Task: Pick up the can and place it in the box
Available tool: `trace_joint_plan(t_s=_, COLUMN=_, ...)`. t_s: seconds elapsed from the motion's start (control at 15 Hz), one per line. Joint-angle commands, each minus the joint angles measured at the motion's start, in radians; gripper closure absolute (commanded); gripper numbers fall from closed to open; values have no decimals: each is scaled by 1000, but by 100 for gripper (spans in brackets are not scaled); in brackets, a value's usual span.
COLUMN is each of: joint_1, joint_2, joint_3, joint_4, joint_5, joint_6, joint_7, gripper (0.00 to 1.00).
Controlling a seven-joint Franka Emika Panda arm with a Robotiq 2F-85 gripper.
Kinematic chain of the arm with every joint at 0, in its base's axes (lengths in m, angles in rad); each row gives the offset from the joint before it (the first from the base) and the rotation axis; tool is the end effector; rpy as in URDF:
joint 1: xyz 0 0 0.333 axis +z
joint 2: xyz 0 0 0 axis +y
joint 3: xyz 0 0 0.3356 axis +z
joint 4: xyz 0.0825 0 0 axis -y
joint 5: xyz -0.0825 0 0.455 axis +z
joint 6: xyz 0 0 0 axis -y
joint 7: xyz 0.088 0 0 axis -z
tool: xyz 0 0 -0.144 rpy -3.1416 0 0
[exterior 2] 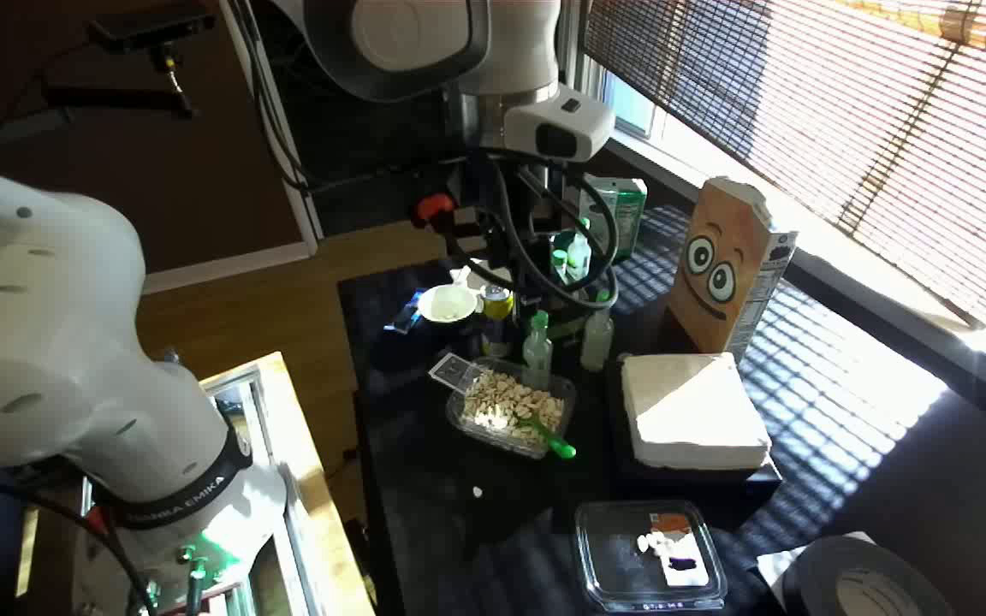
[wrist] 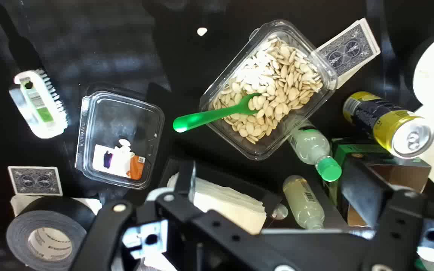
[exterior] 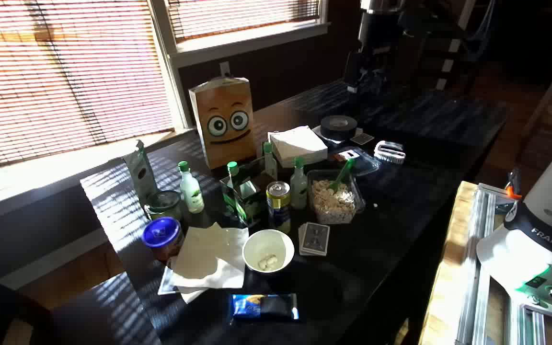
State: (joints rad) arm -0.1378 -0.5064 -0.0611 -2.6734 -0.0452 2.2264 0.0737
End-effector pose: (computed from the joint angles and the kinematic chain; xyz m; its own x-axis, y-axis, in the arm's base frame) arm 0.4203 -0.0844 0.3404 0.9698 -0.2365 0.0593 -0.2371 -0.9715 0.0034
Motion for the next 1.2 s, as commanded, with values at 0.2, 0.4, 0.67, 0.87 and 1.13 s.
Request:
trace_joint_plan(t_s=0.2, joint_1=2, joint_2=0, joint_3=-2, joint_4=1, joint_5=-1, joint_6=-2, joint_7=1, gripper=0)
trace_joint_plan(t_s=0.4, joint_1=2, joint_2=0, joint_3=-2, joint_4=1, joint_5=-1, joint_6=-2, joint_7=1, gripper=0)
trace_joint_plan(t_s=0.67, joint_1=46, joint_2=45, joint_3=27, joint_4=21, joint_5=11, joint_6=37, joint_7=-8, gripper=0)
trace_joint_plan(t_s=0.87, joint_1=109, joint_2=105, joint_3=65, joint_4=45, joint_5=25, joint_6=102, joint_7=-13, gripper=0)
trace_joint_plan(t_s=1.13, joint_1=190, joint_2=241, joint_3=93, joint_4=94, joint_5=89, joint_6=208, joint_7=-14, gripper=0)
